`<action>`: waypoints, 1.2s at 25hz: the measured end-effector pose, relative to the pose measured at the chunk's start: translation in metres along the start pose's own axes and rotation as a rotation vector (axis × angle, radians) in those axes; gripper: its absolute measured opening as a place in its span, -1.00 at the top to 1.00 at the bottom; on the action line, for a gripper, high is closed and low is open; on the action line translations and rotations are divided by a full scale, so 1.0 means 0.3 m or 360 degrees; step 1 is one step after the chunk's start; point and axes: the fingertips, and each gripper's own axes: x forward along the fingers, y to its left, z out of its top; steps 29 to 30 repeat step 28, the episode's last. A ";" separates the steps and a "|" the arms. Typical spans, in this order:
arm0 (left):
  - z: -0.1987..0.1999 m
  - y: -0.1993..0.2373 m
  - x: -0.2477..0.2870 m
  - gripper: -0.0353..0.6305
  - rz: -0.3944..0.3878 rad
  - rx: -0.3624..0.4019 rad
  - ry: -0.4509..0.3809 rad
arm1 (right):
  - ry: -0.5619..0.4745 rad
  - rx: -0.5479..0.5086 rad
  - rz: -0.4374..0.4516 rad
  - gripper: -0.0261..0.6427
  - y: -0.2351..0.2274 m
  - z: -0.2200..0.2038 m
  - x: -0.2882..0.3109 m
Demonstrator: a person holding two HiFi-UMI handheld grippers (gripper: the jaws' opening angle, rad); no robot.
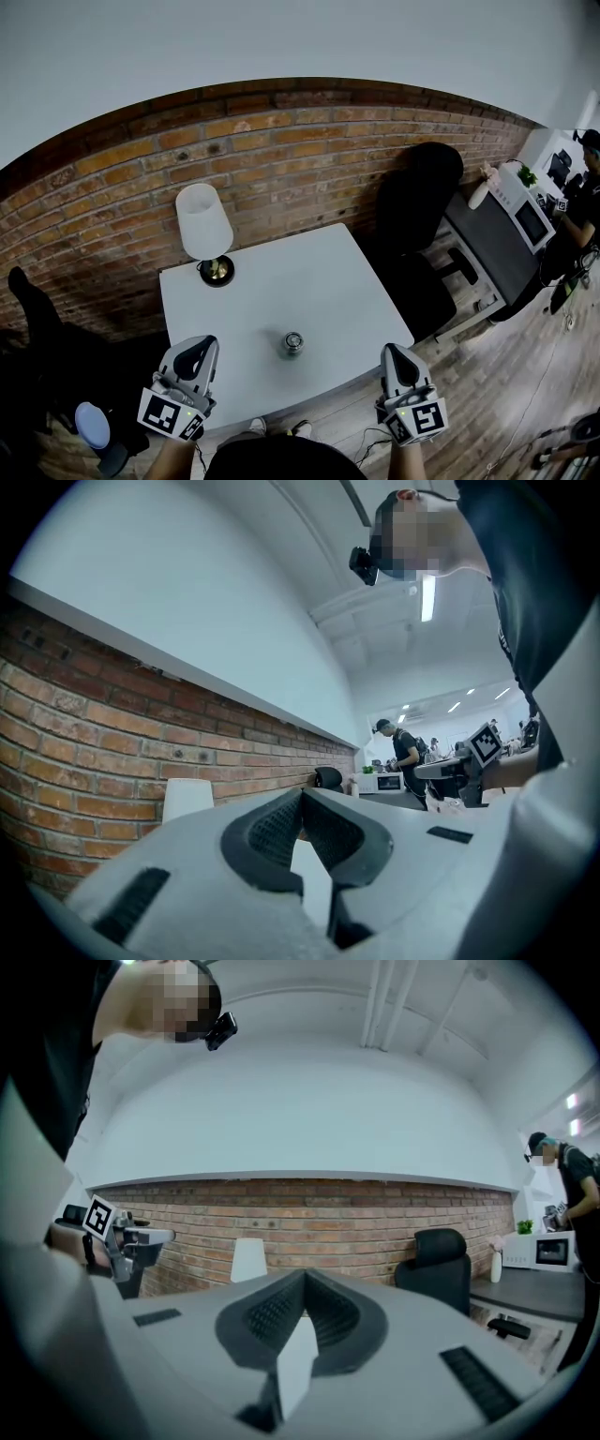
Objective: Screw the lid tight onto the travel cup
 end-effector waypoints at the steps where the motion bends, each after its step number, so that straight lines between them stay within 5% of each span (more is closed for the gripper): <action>1: 0.003 -0.003 0.003 0.82 -0.0008 0.0001 -0.0004 | -0.0010 -0.0012 0.0005 0.89 0.003 0.005 0.000; 7: 0.016 -0.046 0.008 0.82 -0.0060 0.0004 -0.0032 | 0.0189 -0.0180 0.0022 0.89 0.039 -0.063 -0.027; 30: 0.003 -0.046 -0.085 0.82 0.0017 -0.0030 -0.0037 | 0.0167 -0.0192 0.0165 0.89 0.160 -0.075 -0.029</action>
